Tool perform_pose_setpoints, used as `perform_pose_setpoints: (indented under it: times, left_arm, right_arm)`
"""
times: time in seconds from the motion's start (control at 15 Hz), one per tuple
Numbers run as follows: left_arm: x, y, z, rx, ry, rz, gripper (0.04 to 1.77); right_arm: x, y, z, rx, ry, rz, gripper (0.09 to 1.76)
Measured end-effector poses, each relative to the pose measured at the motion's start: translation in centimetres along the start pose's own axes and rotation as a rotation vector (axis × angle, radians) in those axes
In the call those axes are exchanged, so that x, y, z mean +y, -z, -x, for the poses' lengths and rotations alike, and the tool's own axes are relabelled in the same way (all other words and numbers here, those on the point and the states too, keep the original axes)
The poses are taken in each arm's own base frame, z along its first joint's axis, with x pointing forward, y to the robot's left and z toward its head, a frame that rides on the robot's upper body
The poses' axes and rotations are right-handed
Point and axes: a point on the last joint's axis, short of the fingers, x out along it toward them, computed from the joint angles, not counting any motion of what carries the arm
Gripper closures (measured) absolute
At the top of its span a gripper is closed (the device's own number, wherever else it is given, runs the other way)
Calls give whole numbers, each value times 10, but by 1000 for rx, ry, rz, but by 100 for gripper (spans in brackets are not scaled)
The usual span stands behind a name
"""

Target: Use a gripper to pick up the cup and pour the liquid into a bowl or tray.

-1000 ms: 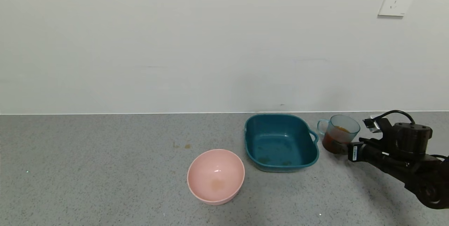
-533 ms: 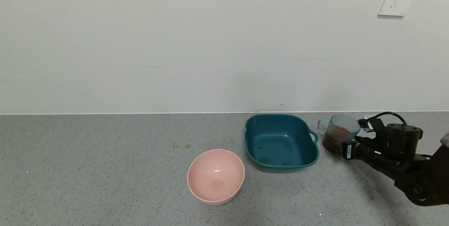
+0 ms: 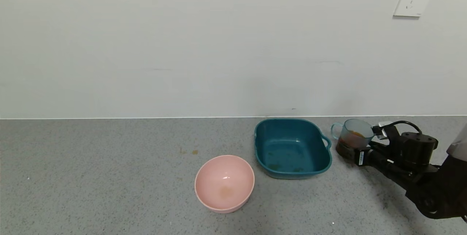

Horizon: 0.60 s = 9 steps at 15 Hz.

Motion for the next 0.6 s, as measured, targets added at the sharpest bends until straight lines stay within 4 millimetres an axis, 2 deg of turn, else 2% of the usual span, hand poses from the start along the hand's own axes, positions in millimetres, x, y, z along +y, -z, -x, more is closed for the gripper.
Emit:
perform_pose_setpoints:
  times: [0.6]
  left_arm:
    - [0,0,0,0,0,0,9]
  right_arm:
    - [0,9,-6,-41,-2,4,14]
